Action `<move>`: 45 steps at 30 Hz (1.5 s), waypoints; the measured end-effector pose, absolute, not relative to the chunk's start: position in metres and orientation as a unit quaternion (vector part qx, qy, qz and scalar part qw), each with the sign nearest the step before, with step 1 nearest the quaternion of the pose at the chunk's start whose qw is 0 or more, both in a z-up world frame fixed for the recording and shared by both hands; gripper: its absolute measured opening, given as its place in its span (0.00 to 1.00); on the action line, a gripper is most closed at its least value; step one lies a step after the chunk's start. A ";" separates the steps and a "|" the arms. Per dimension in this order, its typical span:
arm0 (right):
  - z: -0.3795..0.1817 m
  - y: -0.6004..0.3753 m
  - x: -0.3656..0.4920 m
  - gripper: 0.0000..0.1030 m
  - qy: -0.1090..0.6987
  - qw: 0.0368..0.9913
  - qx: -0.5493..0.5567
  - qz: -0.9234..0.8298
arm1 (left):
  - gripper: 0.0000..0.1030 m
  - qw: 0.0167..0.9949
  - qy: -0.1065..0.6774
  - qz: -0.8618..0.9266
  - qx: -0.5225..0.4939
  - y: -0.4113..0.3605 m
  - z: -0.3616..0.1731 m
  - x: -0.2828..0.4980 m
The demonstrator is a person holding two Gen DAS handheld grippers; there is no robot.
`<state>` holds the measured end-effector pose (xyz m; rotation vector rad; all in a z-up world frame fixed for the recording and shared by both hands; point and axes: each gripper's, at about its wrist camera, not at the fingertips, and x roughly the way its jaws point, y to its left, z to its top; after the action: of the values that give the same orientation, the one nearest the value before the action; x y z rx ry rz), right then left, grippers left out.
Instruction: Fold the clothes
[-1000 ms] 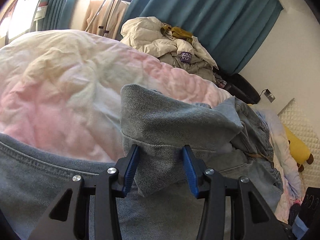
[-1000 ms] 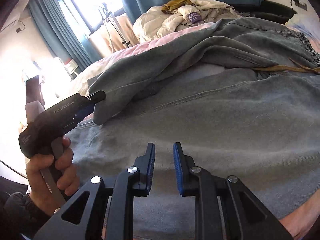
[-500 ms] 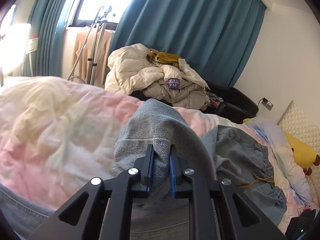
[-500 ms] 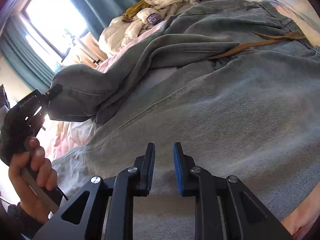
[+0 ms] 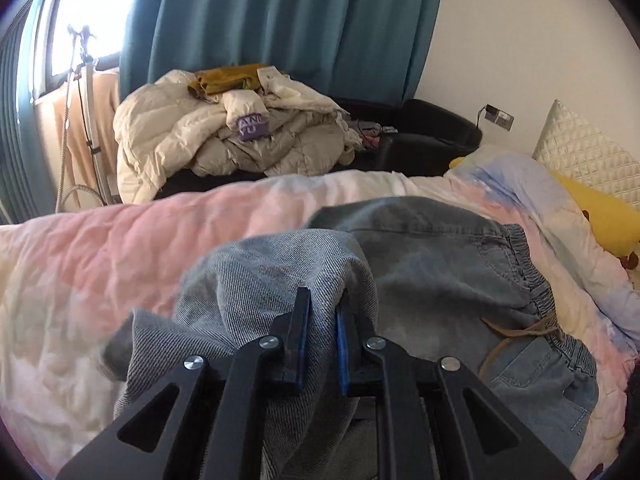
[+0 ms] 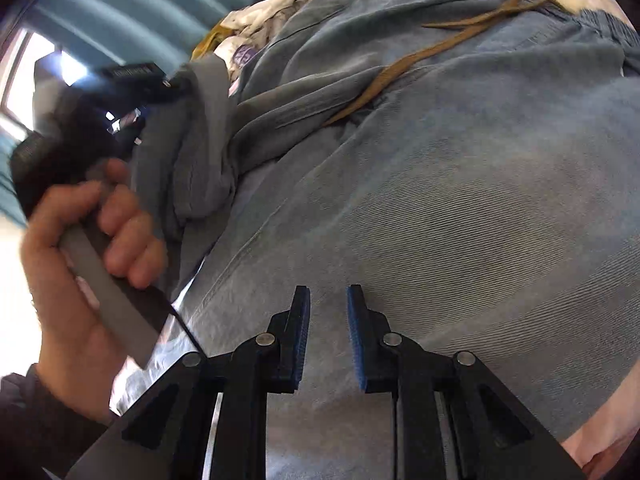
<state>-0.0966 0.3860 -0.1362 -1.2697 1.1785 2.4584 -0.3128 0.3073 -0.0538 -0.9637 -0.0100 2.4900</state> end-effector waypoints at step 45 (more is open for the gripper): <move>-0.141 0.396 -0.096 0.18 0.427 0.064 -0.421 0.798 | 0.33 0.142 -0.304 0.800 -0.497 0.208 -0.079 -0.377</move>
<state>-0.0956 0.3965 -0.1408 -1.2704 1.2886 2.4105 -0.3768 0.2078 -0.0787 -1.4348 -0.8759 2.3093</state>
